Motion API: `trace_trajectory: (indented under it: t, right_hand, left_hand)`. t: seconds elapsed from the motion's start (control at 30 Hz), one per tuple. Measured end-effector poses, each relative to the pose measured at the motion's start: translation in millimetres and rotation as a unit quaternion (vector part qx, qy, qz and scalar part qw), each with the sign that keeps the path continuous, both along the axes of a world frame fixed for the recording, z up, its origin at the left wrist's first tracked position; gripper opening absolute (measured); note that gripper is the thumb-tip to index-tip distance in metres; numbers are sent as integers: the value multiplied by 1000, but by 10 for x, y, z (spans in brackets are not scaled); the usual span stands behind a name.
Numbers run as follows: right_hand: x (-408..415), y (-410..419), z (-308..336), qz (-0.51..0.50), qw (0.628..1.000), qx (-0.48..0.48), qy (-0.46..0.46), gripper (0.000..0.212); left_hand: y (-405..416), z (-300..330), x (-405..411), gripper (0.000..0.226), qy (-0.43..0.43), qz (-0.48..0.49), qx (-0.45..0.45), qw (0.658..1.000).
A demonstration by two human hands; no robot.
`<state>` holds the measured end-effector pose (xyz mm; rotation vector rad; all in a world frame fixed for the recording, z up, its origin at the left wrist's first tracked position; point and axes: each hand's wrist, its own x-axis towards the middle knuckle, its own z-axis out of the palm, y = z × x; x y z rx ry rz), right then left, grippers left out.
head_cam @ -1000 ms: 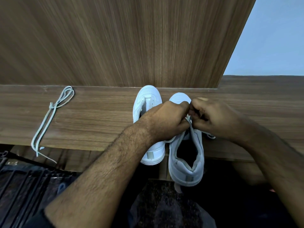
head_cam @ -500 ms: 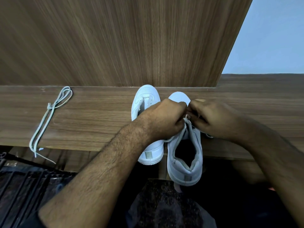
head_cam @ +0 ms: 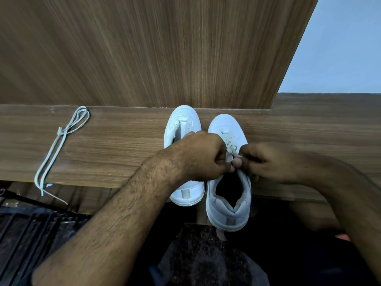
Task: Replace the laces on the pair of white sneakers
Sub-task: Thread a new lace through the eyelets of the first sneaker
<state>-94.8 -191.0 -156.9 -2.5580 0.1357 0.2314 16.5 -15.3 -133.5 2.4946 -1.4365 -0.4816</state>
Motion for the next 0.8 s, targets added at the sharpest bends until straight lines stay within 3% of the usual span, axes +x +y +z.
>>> trace_trajectory:
  t: [0.1,0.2,0.37,0.5,0.6,0.7,0.8]
  right_hand:
    - [34,11,4,-36,995,88,-40,55]
    - [53,-92,-2,-75,980,168,-71,43]
    - [-32,-322,-59,-83,993,78,-17,39]
    - [5,-342,-24,-65,997,-18,-40,32]
    - [50,-245,10,-46,985,-148,-72,51]
    - [87,-136,88,-138,967,-146,-156,28]
    - [161,-3,62,-220,954,12,-204,16]
  left_hand:
    - [-27,10,4,26,1,-27,6,1000]
    - [23,45,82,24,-13,-10,-22,1000]
    - [197,105,266,26,-90,55,20,994]
    - [143,142,240,20,-98,59,-9,993]
    - [105,154,181,9,-124,86,-10,988]
    - [50,146,94,11,-39,111,-111,987]
    - [-49,101,12,23,85,135,-209,965]
